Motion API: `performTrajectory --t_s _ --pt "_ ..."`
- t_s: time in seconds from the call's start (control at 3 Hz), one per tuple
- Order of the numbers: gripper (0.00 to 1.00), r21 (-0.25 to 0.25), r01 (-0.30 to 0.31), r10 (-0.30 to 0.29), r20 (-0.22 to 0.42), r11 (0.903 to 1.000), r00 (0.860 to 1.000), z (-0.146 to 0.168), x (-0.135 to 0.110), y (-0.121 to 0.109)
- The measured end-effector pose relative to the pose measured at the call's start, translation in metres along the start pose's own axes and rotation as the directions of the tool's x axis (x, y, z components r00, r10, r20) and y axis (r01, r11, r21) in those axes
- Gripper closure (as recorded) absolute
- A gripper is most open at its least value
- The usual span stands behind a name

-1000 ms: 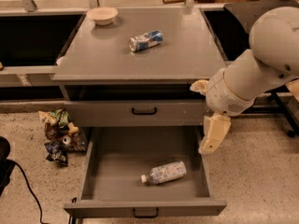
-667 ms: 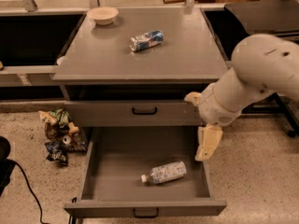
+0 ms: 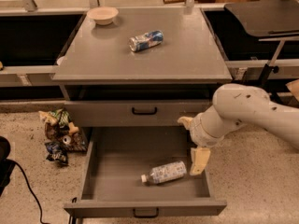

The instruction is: Pick blue plastic bottle from middle drawer and place on counter

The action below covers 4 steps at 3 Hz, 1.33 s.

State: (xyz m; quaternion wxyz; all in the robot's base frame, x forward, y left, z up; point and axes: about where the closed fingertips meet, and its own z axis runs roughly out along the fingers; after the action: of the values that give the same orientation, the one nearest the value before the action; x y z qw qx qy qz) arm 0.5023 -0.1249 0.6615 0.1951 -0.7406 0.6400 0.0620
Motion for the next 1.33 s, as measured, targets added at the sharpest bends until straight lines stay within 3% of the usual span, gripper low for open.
performTrajectory --t_s 0.33,0.67,1.33 --pt "0.00 -0.035 0.010 -0.007 0.068 0.9993 0.998 0.060 0.016 0.003" --pt "0.00 -0.035 0.010 -0.007 0.068 0.9993 0.998 0.060 0.016 0.003" --pt "0.00 -0.043 0.109 -0.106 0.064 0.9931 0.992 0.141 0.025 -0.012"
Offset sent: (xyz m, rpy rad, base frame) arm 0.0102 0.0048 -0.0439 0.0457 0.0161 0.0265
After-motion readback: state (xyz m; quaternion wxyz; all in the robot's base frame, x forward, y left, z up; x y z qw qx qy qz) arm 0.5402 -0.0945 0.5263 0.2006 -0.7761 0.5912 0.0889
